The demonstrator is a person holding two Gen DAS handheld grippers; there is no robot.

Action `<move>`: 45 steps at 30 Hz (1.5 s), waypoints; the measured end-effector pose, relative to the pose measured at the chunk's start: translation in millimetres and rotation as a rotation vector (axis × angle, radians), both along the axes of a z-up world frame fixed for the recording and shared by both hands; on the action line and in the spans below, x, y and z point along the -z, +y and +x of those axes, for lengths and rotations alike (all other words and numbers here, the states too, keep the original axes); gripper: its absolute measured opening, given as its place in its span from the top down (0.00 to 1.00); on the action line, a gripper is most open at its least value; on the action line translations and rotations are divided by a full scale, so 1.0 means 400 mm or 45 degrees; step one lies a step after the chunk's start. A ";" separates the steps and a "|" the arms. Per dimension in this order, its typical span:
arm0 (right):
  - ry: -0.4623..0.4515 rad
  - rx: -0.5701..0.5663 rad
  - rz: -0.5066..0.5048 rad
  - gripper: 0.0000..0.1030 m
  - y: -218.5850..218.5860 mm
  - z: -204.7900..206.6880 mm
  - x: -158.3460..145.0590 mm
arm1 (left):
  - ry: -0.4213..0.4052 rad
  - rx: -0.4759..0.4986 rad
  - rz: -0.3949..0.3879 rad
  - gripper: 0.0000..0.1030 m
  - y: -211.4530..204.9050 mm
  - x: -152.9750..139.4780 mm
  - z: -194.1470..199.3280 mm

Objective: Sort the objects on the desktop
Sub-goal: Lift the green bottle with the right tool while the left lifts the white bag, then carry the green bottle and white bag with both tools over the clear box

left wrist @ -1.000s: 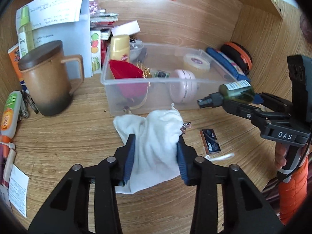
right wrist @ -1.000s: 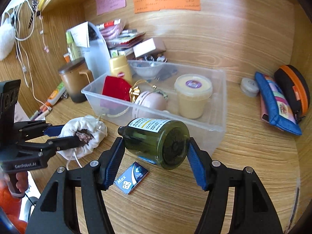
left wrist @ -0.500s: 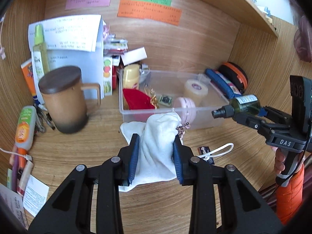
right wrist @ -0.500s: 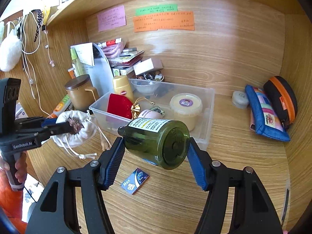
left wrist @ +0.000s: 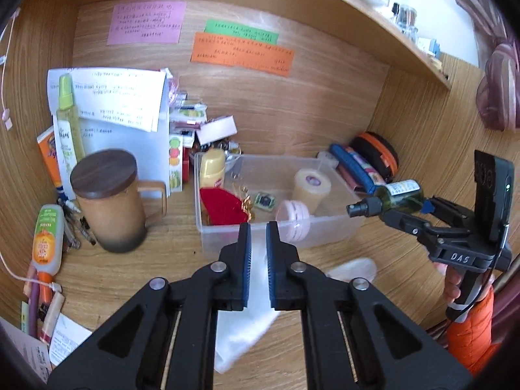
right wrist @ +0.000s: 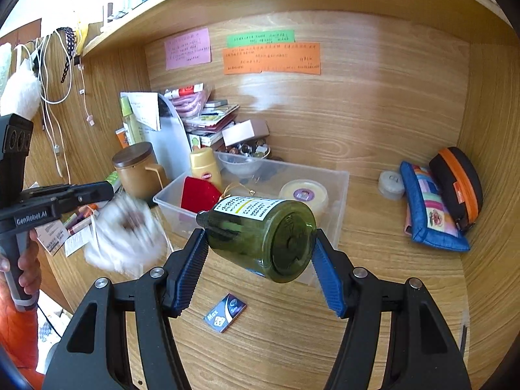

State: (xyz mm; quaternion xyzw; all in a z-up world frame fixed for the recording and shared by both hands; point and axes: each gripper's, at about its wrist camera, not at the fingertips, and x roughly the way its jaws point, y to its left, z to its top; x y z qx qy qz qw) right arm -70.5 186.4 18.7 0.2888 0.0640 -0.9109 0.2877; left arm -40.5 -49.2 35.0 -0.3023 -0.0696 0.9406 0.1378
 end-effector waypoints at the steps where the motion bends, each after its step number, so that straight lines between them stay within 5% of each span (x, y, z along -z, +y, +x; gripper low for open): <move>1: 0.002 -0.001 0.000 0.41 -0.002 -0.002 -0.003 | 0.004 0.004 -0.008 0.93 0.001 -0.002 -0.005; 7: -0.024 -0.010 0.011 0.41 -0.015 -0.016 0.013 | -0.079 0.085 -0.054 0.87 0.015 0.057 0.009; 9: -0.042 -0.015 0.018 0.41 -0.021 -0.021 0.026 | -0.109 0.132 -0.088 0.68 0.034 0.087 0.027; 11: -0.067 -0.016 0.018 0.41 -0.025 -0.030 0.040 | -0.134 0.168 -0.125 0.30 0.058 0.118 0.045; 12: -0.076 -0.016 0.014 0.41 -0.025 -0.033 0.045 | -0.144 0.185 -0.134 0.26 0.069 0.132 0.052; 20: -0.090 -0.031 0.017 0.41 -0.029 -0.021 0.064 | -0.307 0.232 -0.173 0.12 0.138 0.249 0.058; 25: -0.081 -0.041 0.022 0.41 -0.022 -0.003 0.068 | -0.357 0.166 -0.285 0.05 0.175 0.308 0.044; 28: -0.079 -0.042 0.013 0.41 -0.014 0.002 0.070 | -0.343 0.142 -0.338 0.05 0.199 0.315 0.042; 32: -0.081 -0.048 0.006 0.41 -0.005 0.007 0.075 | -0.313 0.095 -0.316 0.39 0.185 0.305 0.032; 38: -0.076 -0.060 0.009 0.41 -0.006 0.010 0.073 | -0.280 0.039 -0.235 0.60 0.138 0.269 0.030; 45: -0.054 -0.058 -0.015 0.41 -0.009 0.008 0.051 | -0.191 -0.019 -0.205 0.65 0.111 0.198 0.005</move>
